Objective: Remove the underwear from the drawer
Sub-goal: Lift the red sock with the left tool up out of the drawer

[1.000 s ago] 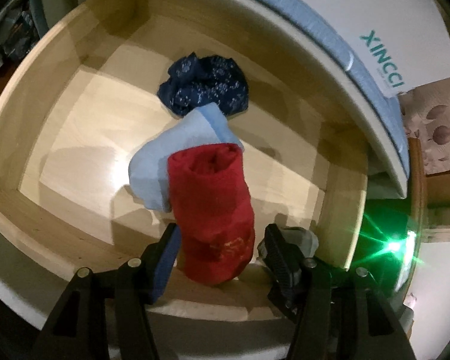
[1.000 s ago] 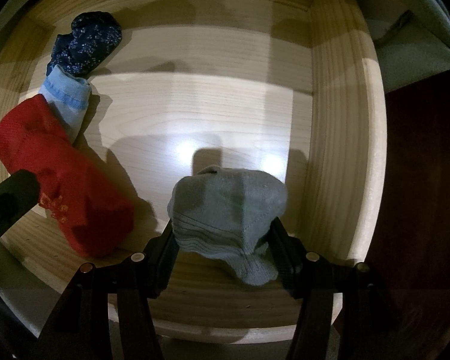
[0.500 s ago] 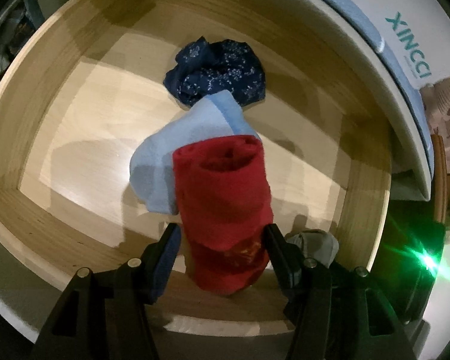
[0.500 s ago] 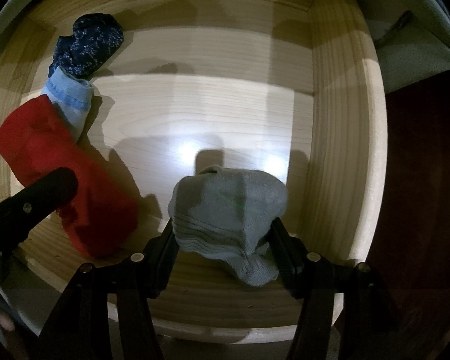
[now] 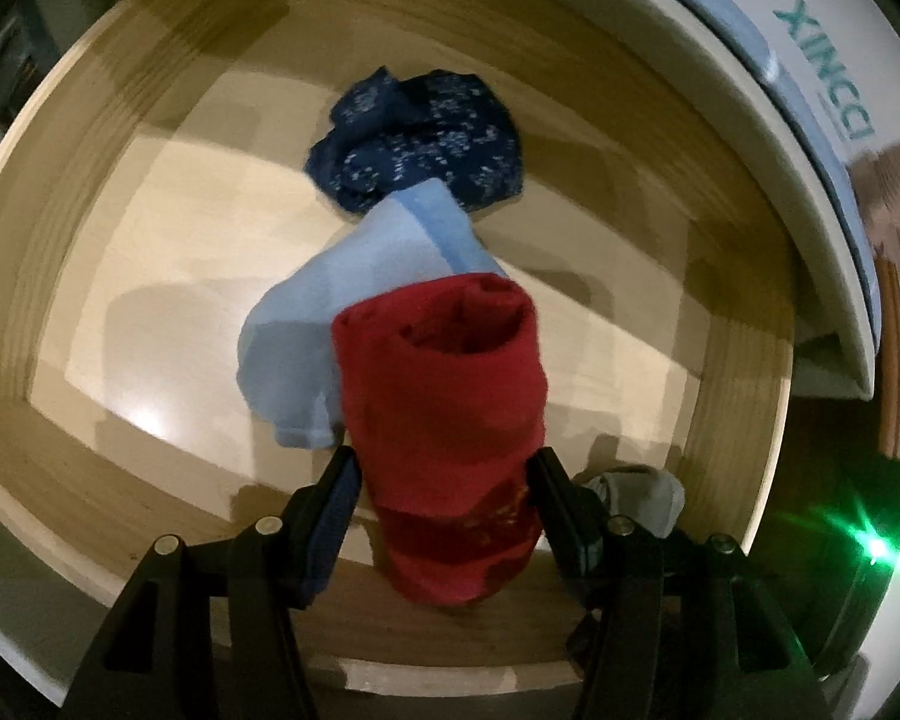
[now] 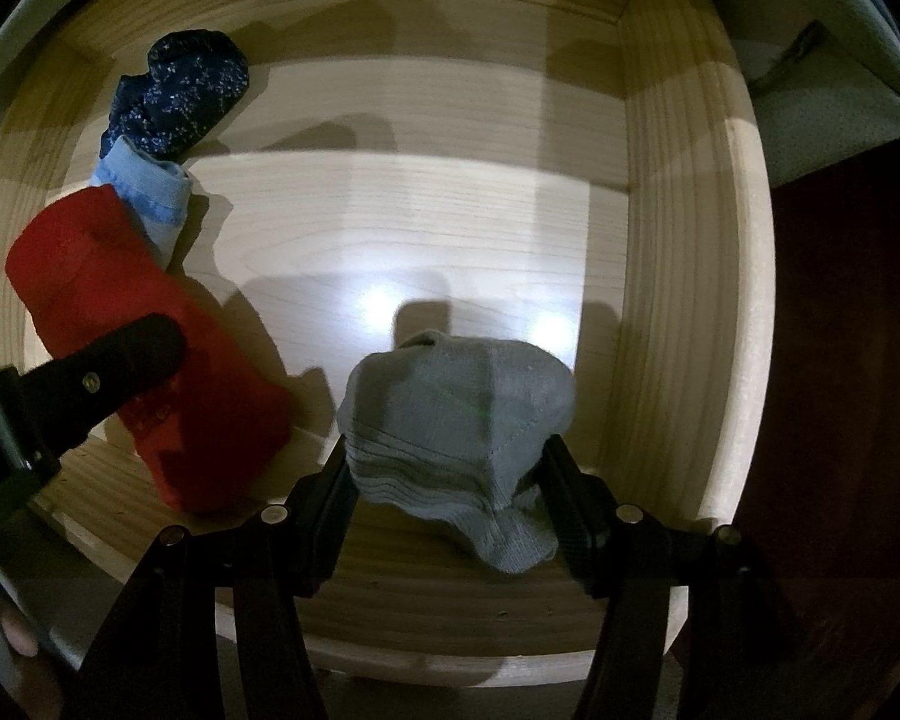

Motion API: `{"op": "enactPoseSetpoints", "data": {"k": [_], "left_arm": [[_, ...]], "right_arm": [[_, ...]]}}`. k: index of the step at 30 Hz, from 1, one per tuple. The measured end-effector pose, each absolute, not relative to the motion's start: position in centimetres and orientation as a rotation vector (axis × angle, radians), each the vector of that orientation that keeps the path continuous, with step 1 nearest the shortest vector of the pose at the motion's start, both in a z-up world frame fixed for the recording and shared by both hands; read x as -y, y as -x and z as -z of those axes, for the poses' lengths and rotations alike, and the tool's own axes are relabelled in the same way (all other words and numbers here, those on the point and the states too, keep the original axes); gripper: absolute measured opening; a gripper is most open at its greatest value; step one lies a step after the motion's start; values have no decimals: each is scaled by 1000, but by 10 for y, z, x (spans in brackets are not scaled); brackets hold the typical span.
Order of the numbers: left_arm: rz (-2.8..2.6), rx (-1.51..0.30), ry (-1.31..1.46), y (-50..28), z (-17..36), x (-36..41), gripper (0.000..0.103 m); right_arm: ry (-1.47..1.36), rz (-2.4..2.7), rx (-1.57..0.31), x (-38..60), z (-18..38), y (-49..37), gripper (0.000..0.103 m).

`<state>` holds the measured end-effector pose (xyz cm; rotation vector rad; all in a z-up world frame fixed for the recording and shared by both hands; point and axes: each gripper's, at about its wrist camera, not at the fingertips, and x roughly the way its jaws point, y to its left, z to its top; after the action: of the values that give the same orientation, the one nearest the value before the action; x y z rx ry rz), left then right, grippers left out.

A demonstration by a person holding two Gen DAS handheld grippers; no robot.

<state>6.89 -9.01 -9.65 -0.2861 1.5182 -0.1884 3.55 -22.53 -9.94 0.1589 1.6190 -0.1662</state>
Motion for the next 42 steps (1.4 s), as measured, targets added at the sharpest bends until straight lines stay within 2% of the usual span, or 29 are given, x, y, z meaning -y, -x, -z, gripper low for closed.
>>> {"op": "enactPoseSetpoints", "data": {"k": [3,9,42], "left_arm": [[228,-1511,248,-68,95,94,42],[283,-1482,179,-64,91,99,34],[374,-1281,9,-51,22,58,32]], "right_arm": [[-159,165,-1619,225,99,-36,57],[-158,164,-1619,225,100,-36,57],[-149,158,-1620,223,102,-35,57]]}}
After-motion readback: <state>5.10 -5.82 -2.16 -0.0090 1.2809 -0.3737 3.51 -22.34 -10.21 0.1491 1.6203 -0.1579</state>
